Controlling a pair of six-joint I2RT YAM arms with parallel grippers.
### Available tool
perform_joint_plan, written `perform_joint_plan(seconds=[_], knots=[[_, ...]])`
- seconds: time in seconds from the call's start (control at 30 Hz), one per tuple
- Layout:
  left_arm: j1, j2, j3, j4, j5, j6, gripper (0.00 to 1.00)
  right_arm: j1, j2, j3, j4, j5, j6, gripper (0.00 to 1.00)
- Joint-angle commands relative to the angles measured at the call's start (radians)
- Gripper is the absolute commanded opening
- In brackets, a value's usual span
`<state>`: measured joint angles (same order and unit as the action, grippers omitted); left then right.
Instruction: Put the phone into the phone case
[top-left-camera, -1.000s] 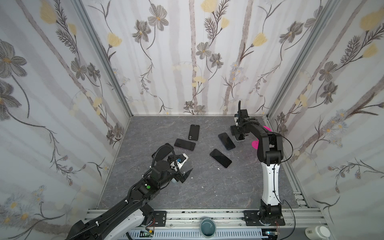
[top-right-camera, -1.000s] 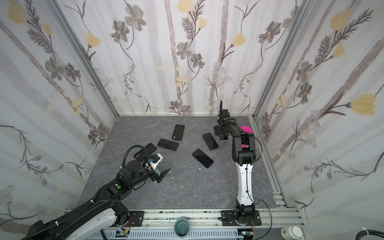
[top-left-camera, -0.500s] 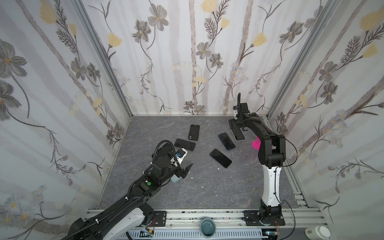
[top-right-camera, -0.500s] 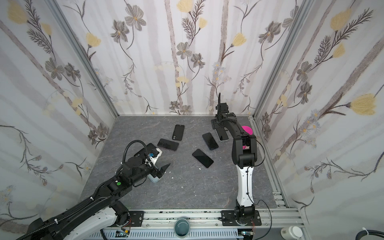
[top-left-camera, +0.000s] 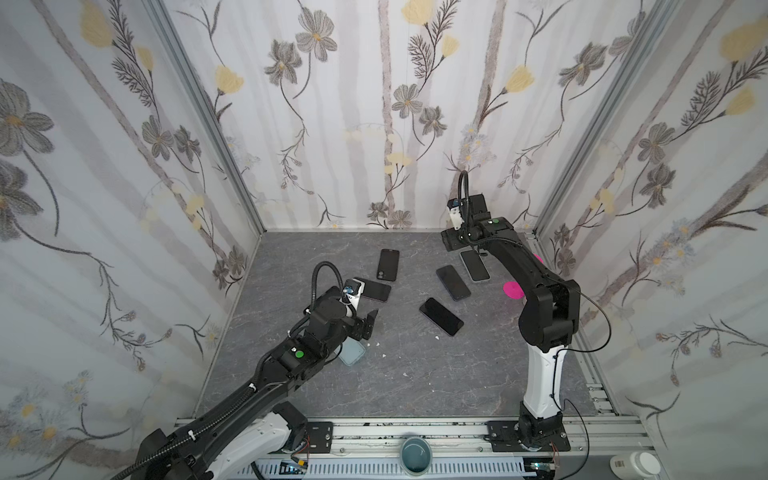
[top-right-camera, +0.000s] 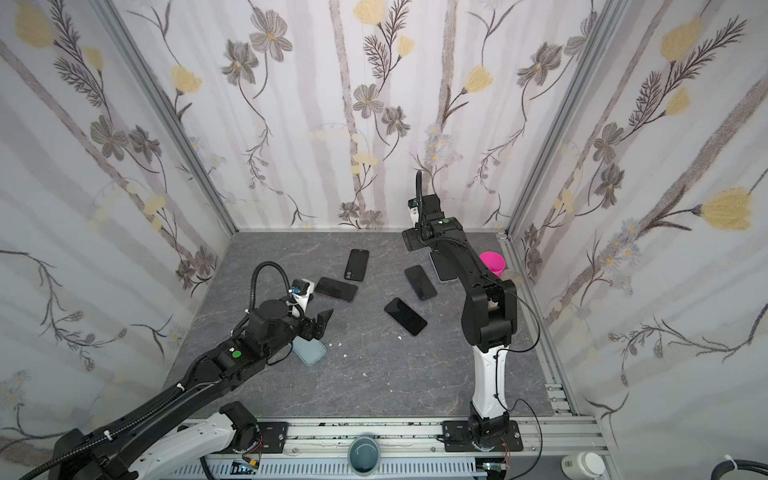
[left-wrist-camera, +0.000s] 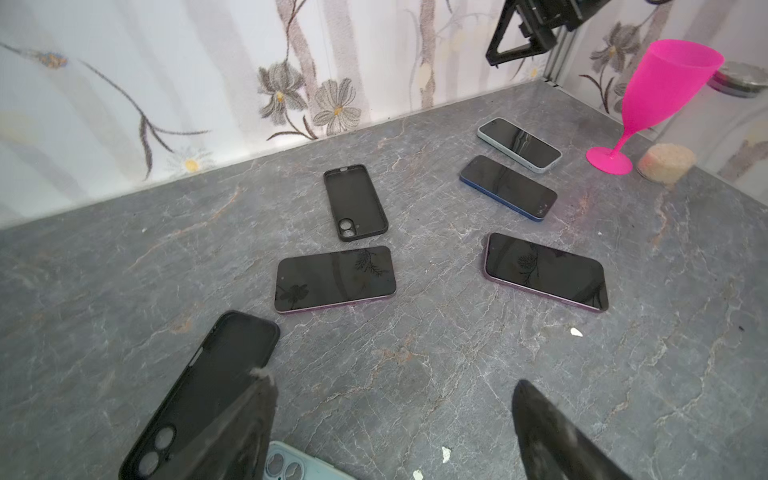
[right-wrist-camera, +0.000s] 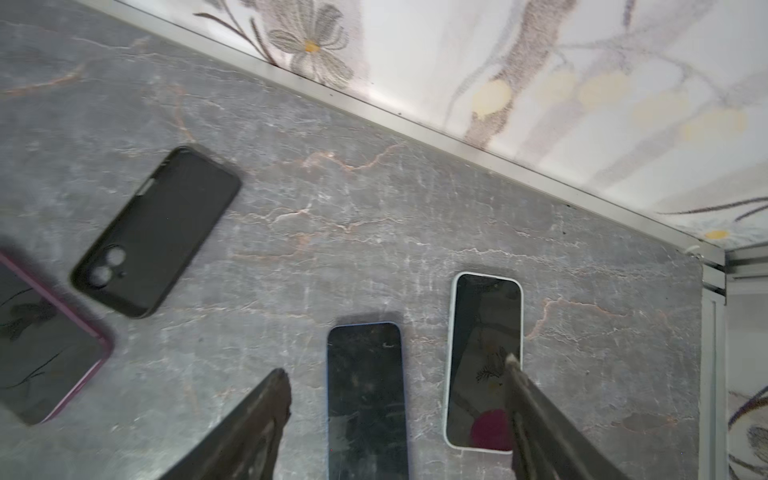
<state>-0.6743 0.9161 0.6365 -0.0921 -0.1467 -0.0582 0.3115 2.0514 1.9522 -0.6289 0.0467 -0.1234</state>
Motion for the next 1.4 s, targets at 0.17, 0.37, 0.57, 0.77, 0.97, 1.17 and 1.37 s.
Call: perform_joint_plan(seconds=[0.17, 0.37, 0.57, 0.77, 0.97, 1.17, 1.37], knots=[[0.000, 0.094, 0.105, -0.220, -0.090, -0.238, 0.86, 0.063, -0.139, -0.172, 0.040, -0.109, 0.015, 0.79], [0.005, 0.153, 0.117, -0.314, -0.045, -0.361, 0.83, 0.101, -0.315, -0.495, 0.206, -0.116, 0.052, 0.80], [0.011, 0.170, 0.033, -0.290, 0.080, -0.443, 0.78, 0.110, -0.416, -0.770, 0.319, -0.179, 0.076, 0.81], [0.012, 0.209, -0.035, -0.234, 0.149, -0.466, 0.69, 0.117, -0.445, -0.932, 0.387, -0.212, 0.100, 0.80], [0.013, 0.274, -0.046, -0.239, 0.180, -0.449, 0.60, 0.136, -0.427, -0.990, 0.388, -0.213, 0.102, 0.81], [0.013, 0.300, -0.044, -0.243, 0.194, -0.445, 0.57, 0.153, -0.395, -1.003, 0.371, -0.193, 0.096, 0.91], [0.012, 0.308, -0.045, -0.243, 0.192, -0.446, 0.56, 0.164, -0.372, -0.996, 0.346, -0.152, 0.081, 0.92]])
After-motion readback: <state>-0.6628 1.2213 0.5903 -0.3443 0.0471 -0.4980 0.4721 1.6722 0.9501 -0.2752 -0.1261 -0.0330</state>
